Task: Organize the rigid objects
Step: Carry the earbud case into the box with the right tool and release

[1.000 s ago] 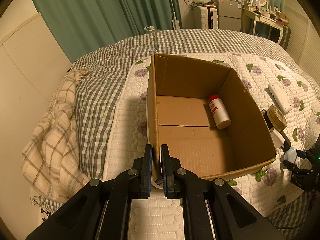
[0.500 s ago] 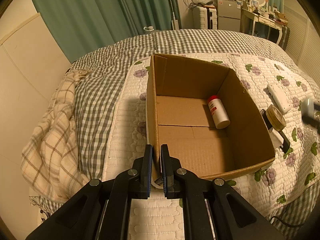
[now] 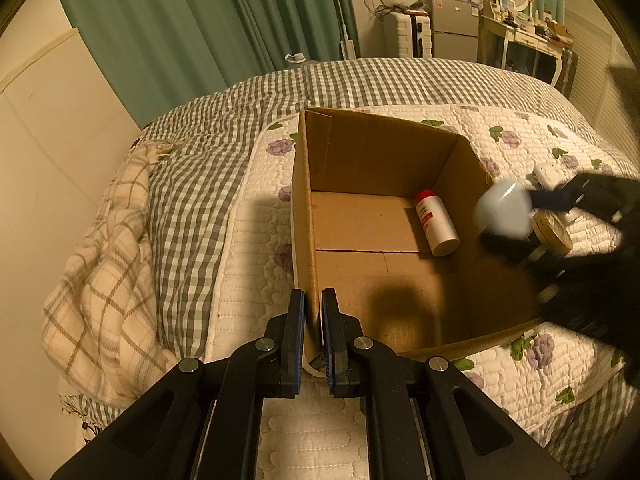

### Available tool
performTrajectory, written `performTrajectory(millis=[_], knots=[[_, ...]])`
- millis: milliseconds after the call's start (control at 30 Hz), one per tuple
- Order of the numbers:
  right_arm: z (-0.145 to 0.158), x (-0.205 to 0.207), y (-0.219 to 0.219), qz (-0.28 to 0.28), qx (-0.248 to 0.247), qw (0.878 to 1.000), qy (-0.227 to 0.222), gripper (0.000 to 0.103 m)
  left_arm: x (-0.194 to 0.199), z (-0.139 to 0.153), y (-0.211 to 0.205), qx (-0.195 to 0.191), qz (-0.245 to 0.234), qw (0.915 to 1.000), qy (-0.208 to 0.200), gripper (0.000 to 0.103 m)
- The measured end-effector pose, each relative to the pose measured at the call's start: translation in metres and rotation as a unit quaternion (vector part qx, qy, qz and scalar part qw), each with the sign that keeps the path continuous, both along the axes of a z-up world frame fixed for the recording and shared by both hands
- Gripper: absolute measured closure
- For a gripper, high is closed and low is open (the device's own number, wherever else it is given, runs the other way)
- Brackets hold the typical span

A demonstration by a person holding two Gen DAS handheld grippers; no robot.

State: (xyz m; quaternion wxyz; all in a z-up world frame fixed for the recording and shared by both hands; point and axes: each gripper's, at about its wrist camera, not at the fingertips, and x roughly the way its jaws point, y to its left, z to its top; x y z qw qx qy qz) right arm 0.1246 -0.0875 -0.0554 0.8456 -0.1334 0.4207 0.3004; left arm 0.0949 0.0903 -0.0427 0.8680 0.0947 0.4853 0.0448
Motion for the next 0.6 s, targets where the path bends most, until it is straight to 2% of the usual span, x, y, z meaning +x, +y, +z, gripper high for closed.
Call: performTrajectory(millis=[200,567,600], knots=[[-0.039,-0.002,0.018,0.02,-0.019,0.999,0.035,0.053,0.0,-0.002,0.002,-0.003,0.001,1.0,0.001,0.095],[-0.034,0.0,0.005,0.004,0.004,0.999,0.041,0.053,0.0,-0.002,0.001,-0.004,0.002,1.0,0.0,0.095],[-0.032,0.001,0.004,0.001,0.005,0.999,0.043,0.048,0.0,-0.002,0.001,-0.004,0.002,1.0,0.0,0.095]])
